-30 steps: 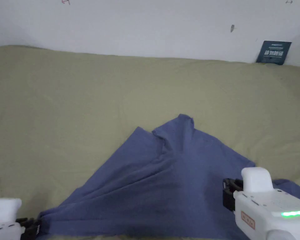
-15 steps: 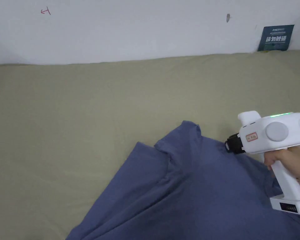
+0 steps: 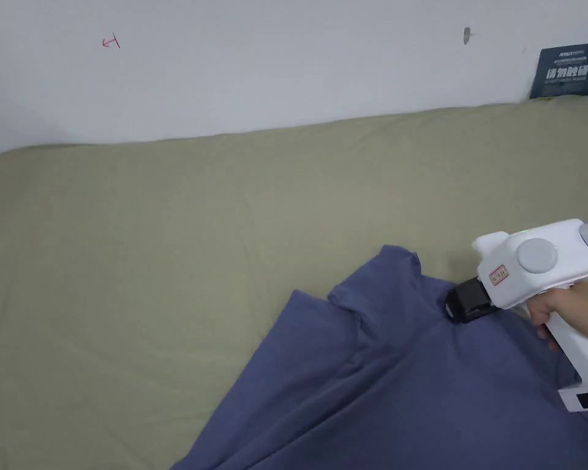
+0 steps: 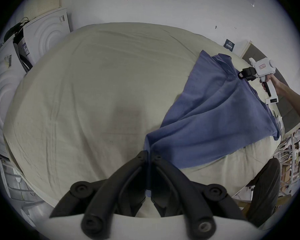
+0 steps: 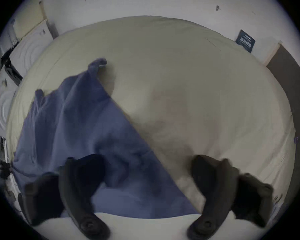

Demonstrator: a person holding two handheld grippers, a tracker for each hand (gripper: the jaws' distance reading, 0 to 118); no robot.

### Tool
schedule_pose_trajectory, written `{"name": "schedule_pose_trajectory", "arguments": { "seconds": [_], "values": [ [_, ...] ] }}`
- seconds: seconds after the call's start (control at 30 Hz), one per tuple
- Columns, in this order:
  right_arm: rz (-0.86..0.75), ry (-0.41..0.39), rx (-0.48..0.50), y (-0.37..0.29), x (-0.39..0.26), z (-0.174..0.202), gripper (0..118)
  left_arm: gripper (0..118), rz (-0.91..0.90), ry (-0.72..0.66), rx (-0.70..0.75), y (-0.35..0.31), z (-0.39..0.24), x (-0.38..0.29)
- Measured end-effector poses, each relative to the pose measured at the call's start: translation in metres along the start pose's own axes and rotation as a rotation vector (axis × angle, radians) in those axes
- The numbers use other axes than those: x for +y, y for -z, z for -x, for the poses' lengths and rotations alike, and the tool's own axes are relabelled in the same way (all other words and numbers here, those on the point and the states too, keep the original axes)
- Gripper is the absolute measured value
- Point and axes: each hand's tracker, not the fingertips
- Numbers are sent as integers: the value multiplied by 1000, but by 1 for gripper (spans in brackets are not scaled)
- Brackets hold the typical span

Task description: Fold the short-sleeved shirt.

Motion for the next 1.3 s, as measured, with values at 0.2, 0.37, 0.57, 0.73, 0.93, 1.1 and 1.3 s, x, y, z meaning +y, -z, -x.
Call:
{"name": "schedule_pose_trajectory", "arguments": {
  "seconds": [0.2,0.37,0.57,0.73,0.93,1.1,1.3],
  "values": [
    [-69,-35,37,-64,-8,7,4,2,-9,-14,15,-4,-4,-1],
    [-196,-124,20,-149,-22,22,4,2,-87,-23,29,-35,-13,7],
    [-410,-130,-3,-291,-35,23,4,2,-289,-10,-12,-104,-38,51],
    [-620,-100,-67,-415,-49,10,4,2,-433,17,-23,-168,-69,110],
    [-793,-43,-180,-519,-65,-1,4,2,-564,9,-15,-242,-105,188],
    [-888,43,-216,-560,-71,-10,4,2,-639,13,26,-297,-135,244],
    [-948,118,-231,-564,-66,-19,4,2,-700,14,98,-334,-159,278]
  ]
}}
